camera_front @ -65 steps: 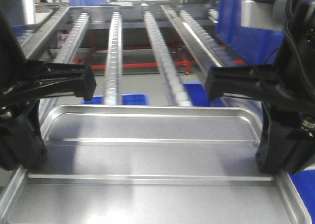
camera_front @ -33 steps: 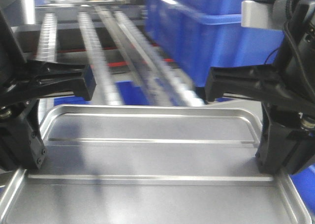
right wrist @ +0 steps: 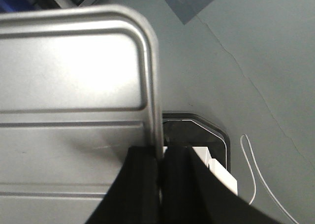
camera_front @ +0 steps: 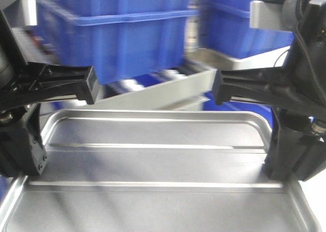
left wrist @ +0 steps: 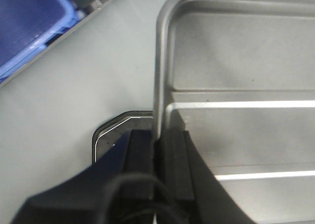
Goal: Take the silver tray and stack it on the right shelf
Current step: 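Hold the tray with both grippers while the base turns away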
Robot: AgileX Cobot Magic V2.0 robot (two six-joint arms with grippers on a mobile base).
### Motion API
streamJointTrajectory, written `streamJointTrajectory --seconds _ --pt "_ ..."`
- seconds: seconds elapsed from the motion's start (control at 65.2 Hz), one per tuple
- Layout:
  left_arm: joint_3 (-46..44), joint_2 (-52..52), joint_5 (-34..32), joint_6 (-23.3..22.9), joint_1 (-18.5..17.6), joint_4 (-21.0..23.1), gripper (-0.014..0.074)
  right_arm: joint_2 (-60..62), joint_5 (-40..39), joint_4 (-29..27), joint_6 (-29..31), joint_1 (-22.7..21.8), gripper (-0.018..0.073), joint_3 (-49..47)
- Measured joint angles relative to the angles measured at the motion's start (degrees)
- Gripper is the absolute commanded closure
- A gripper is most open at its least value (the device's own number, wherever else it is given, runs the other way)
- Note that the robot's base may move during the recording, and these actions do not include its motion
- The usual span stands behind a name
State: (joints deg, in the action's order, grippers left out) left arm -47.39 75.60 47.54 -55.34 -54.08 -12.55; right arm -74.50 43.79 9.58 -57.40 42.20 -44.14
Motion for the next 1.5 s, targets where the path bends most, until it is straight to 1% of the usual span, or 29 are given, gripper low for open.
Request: streamJointTrajectory --seconds 1.504 --pt "0.0 0.0 0.1 0.0 -0.09 0.05 0.0697 0.0 0.34 0.0 0.0 0.0 0.0501 0.0"
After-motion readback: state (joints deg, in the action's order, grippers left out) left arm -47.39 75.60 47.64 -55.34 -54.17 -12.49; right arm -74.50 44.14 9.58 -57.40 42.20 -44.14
